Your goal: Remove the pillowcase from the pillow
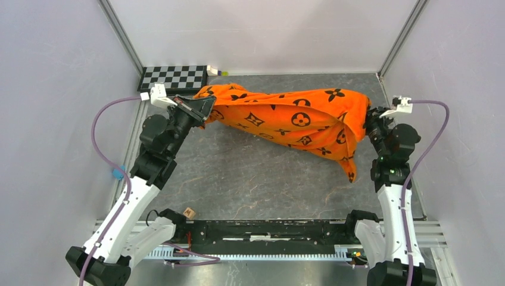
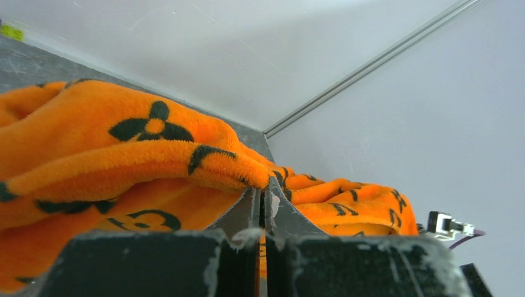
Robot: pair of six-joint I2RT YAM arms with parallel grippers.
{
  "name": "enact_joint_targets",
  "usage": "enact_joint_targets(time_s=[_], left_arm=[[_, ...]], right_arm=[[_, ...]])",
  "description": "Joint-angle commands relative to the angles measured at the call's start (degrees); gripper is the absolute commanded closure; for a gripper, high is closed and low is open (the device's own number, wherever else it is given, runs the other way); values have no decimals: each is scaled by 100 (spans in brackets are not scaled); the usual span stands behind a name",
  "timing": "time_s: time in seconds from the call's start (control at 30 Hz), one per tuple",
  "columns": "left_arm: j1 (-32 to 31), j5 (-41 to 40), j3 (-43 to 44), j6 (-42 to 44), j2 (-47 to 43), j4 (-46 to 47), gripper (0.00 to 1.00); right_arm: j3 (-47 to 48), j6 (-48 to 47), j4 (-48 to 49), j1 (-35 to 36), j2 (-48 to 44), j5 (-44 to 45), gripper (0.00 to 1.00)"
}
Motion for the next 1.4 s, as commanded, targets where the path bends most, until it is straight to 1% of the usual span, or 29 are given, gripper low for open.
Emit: enact_joint_targets(time_s=[0.0, 0.07, 0.13, 0.23, 0.3, 0.37, 0.43, 0.47, 0.53, 0.6, 0.67, 0.77, 0.8, 0.87, 0.97, 1.07, 1.13, 1.2, 1.23, 1.27, 1.3, 1.33, 1.37], left_arm=[[37, -349, 809, 624, -21, -355, 98], [31, -410, 1114, 767, 55, -396, 98], [33, -410, 1491, 902, 189, -721, 98], [25, -373, 1927, 1050, 316, -898, 98], [23, -340, 2075, 1128, 310, -906, 98], [24, -328, 2240, 1242, 281, -990, 98], [26, -350, 2435, 1391, 230, -1195, 98], [24, -360, 2566, 1472, 203, -1283, 98], [28, -371, 2786, 1640, 135, -1455, 98], [28, -388, 3059, 1803, 62, -1666, 98], [24, -409, 3405, 1966, 23, -1876, 98], [23, -394, 4013, 2100, 8, -2209, 98], [28, -372, 4198, 2101, 19, -2305, 98], [23, -326, 4365, 2071, 11, -2481, 98], [23, -596, 4179, 1944, 35, -2720, 98], [24, -897, 3693, 1688, 145, -2874, 98], [37, -992, 3330, 1543, 434, -2893, 98], [67, -1042, 2872, 1341, 902, -2651, 98], [191, -896, 2622, 1134, 1245, -2404, 98], [419, -476, 2489, 784, 1596, -2185, 98], [635, 117, 2387, 455, 2059, -1847, 98], [823, 593, 2368, 118, 2473, -1477, 98], [907, 954, 2465, -61, 2955, -1284, 98]], right_arm=[[974, -355, -814, -88, 257, 1731, 96], [1371, -475, -1113, -84, 566, 1777, 95], [1758, -454, -1463, -90, 892, 1862, 94], [2060, -453, -1572, -88, 1172, 1565, 96], [1998, -423, -1153, -84, 1137, 864, 98], [1847, -198, -433, -71, 1088, -57, 95], [1804, 65, 191, 97, 1110, -853, 96], [1864, 89, 332, 288, 1132, -1075, 96], [2079, -120, 305, 766, 1236, -1204, 95], [2307, -341, 135, 1381, 1389, -1156, 93], [2383, -318, 162, 1706, 1469, -1160, 92], [2290, -5, 432, 1823, 1412, -1174, 92], [2271, 102, 389, 1823, 1382, -1103, 92], [2325, 72, -100, 1823, 1320, -765, 94], [2195, -133, -1029, 1825, 1295, -134, 93], [1823, -362, -1554, 1811, 1417, 316, 89], [1625, -596, -1660, 1808, 1682, 319, 86], [1490, -711, -1569, 1716, 2062, 335, 79], [1531, -774, -1534, 1642, 2288, 404, 75], [1595, -832, -1485, 1539, 2478, 522, 69], [1677, -876, -1450, 1458, 2670, 643, 66], [1820, -950, -1461, 1414, 2809, 816, 64], [1952, -1071, -1492, 1402, 2923, 901, 59]])
